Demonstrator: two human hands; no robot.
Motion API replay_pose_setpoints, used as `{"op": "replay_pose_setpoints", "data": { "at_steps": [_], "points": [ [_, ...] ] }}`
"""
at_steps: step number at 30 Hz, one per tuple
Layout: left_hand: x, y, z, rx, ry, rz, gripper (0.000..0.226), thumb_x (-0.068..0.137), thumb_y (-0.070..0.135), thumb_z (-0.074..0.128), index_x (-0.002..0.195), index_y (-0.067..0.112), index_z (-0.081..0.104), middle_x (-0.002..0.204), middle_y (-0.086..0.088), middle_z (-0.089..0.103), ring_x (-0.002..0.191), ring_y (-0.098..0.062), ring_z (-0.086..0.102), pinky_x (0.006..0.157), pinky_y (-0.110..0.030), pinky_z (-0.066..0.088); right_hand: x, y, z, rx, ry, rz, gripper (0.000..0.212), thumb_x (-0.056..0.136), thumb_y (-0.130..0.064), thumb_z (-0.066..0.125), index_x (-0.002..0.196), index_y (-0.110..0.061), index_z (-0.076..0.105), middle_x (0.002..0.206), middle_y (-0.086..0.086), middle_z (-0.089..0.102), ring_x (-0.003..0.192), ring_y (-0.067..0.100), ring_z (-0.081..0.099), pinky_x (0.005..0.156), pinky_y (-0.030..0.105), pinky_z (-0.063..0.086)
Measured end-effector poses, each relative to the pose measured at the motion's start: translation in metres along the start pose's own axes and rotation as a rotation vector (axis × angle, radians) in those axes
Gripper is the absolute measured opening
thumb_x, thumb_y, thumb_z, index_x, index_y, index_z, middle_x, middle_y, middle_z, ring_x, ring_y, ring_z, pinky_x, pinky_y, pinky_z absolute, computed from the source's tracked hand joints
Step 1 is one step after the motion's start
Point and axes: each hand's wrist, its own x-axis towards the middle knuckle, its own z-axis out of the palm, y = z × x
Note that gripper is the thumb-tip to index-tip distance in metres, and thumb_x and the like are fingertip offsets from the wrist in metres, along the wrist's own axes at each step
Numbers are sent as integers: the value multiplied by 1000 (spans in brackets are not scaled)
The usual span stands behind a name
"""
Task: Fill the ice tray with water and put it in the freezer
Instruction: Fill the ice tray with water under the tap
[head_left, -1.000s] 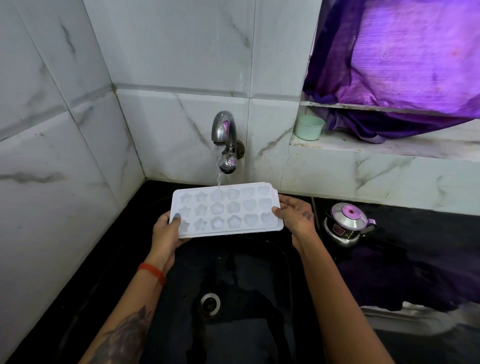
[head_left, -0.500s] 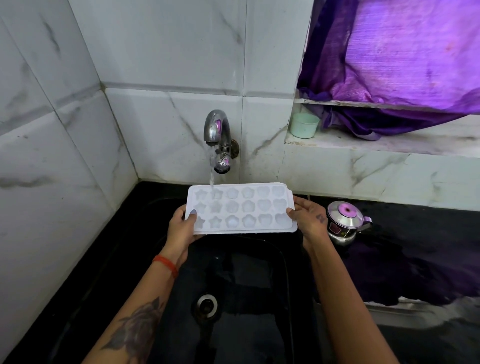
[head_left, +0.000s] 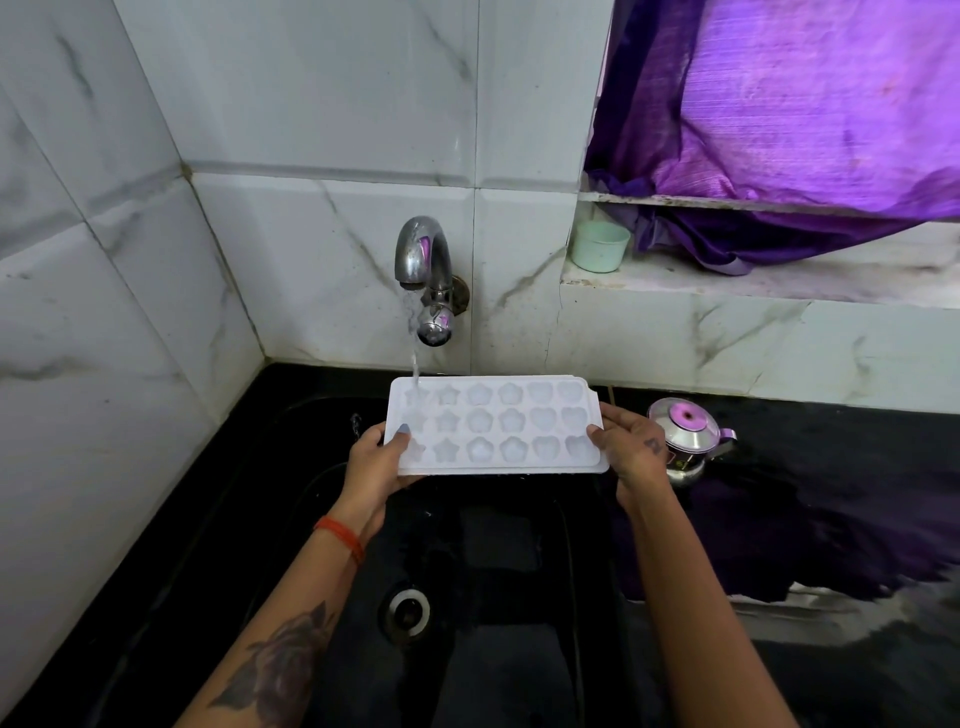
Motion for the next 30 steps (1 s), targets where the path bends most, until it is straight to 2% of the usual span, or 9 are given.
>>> {"op": "replay_pose_setpoints", "data": {
  "at_steps": [6, 12, 18, 22, 26, 30],
  "points": [
    [-1, 3, -16, -48, 22, 26, 6, 96, 23, 50, 95, 17, 53, 99, -4, 62, 83, -18, 62, 58, -32, 54, -8, 7, 13, 22, -46, 30, 34, 85, 8, 59, 117, -2, 63, 103, 12, 69, 95, 27, 67, 89, 42, 53],
    [-3, 6, -37, -76, 96, 67, 19, 98, 33, 44, 109, 17, 47, 101, 0, 60, 88, -16, 60, 69, -37, 53, -14, 14, 39, -42, -88, 36, 33, 83, 5, 62, 114, -8, 66, 104, 9, 71, 93, 24, 68, 88, 42, 55],
    [-8, 10, -48, -153, 123, 71, 23, 100, 32, 38, 113, 14, 44, 99, 1, 60, 87, -16, 61, 65, -38, 53, -24, 10, 54, -76, -119, 23, 33, 86, 4, 59, 116, -8, 64, 102, 6, 69, 93, 21, 67, 81, 32, 55],
    [-9, 9, -53, -180, 148, 69, 23, 100, 31, 38, 114, 14, 44, 100, 1, 60, 88, -17, 61, 64, -36, 52, -23, 6, 61, -178, -130, -12, 31, 86, -1, 61, 115, -10, 66, 106, 7, 69, 95, 21, 66, 84, 32, 54],
    [-8, 5, -60, -212, 176, 55, 23, 100, 30, 38, 115, 14, 45, 101, -1, 60, 89, -18, 61, 63, -37, 52, -20, 1, 69, -384, -149, -60, 26, 85, -15, 65, 111, -12, 69, 112, 8, 68, 103, 24, 63, 92, 36, 51],
    [-7, -1, -65, -227, 192, 26, 25, 100, 31, 39, 116, 13, 46, 103, -2, 61, 92, -20, 61, 65, -38, 53, -22, -9, 84, -558, -117, -132, 32, 89, -26, 61, 115, -8, 66, 116, 9, 66, 109, 26, 60, 89, 28, 45]
  ]
}}
